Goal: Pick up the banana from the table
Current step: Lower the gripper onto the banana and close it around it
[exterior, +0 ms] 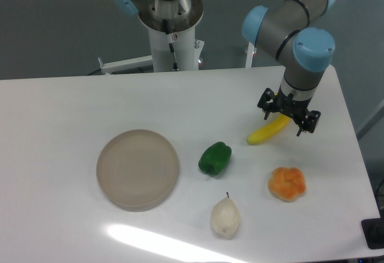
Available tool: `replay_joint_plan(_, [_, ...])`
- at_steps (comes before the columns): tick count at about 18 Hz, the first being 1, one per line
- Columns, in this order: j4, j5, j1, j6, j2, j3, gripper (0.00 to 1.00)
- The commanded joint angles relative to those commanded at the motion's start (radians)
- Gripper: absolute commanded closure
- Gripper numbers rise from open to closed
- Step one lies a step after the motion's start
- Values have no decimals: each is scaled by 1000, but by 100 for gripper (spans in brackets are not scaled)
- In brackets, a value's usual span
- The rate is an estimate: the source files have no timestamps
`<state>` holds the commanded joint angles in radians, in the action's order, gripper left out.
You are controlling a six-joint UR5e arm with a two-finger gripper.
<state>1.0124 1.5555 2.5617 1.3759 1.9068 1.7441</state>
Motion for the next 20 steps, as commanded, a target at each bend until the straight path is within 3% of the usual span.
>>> replay_joint_plan(8, [-9, 6, -8, 34, -23, 64, 0])
replay_joint_plan(11, [-90, 6, -5, 37, -20, 104, 0])
replay_joint_plan(15, [-126, 12, 34, 124, -6, 115, 0])
replay_joint_plan(20, [-172, 21, 48, 138, 23, 120, 0])
